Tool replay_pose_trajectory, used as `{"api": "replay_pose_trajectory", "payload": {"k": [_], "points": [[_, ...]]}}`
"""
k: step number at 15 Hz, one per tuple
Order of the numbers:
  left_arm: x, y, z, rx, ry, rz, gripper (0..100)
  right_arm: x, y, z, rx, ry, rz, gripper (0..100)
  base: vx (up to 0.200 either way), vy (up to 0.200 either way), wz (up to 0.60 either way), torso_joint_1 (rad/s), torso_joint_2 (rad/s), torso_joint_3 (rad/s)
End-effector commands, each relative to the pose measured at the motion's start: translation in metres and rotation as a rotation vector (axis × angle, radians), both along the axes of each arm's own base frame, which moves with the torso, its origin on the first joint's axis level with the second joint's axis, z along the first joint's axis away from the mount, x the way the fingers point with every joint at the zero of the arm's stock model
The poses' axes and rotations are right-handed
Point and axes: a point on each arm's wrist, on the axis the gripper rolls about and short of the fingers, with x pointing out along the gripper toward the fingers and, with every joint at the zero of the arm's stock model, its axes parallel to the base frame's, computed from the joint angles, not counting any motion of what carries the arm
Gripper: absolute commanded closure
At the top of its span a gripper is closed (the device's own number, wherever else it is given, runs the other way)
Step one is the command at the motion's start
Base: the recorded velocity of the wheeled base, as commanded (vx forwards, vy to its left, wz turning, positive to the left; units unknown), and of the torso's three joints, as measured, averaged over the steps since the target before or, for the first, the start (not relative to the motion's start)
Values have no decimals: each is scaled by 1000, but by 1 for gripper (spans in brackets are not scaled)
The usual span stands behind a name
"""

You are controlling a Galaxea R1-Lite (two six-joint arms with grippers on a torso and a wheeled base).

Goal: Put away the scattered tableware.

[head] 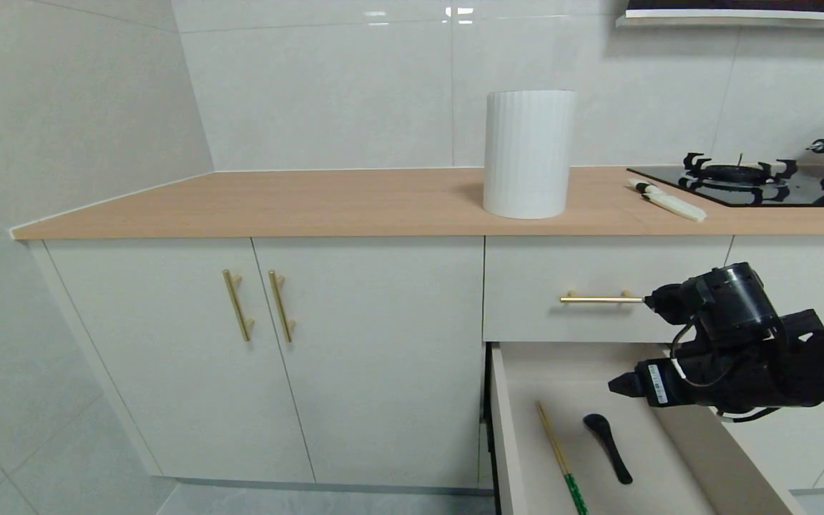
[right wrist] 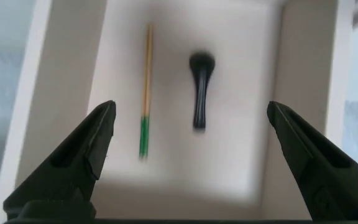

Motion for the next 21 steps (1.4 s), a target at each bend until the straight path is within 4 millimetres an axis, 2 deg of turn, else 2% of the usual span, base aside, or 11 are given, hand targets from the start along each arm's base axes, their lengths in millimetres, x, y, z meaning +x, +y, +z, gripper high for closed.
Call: {"api": "replay_pose_trajectory", "payload": {"k": [1, 4, 6, 10, 13, 16, 21], "points": [[0, 0, 0, 0, 0, 0, 0, -8, 1, 12, 10, -32, 13, 0, -200, 0, 0, -7, 2, 12], [0, 0, 0, 2, 0, 0, 0, -14, 2, 13, -4, -2, 26, 0, -200, 0, 0, 2, 4, 1], [0, 0, 0, 0, -1, 0, 0, -18, 5, 13, -13, 17, 45, 0, 0, 0, 0, 0, 0, 0], [0, 0, 0, 0, 0, 0, 0, -48, 22, 12, -85, 158, 170, 0, 0, 0, 0, 0, 0, 0], [0, 0, 0, 0, 0, 2, 0, -60, 27, -2, -181, 300, 285, 0, 0, 0, 0, 0, 0, 0], [0, 0, 0, 0, 0, 0, 0, -76, 43, -11, -237, 391, 377, 0, 0, 0, 0, 0, 0, 0], [0, 0, 0, 0, 0, 2, 0, -74, 56, -30, -275, 455, 406, 0, 0, 0, 0, 0, 0, 0]]}}
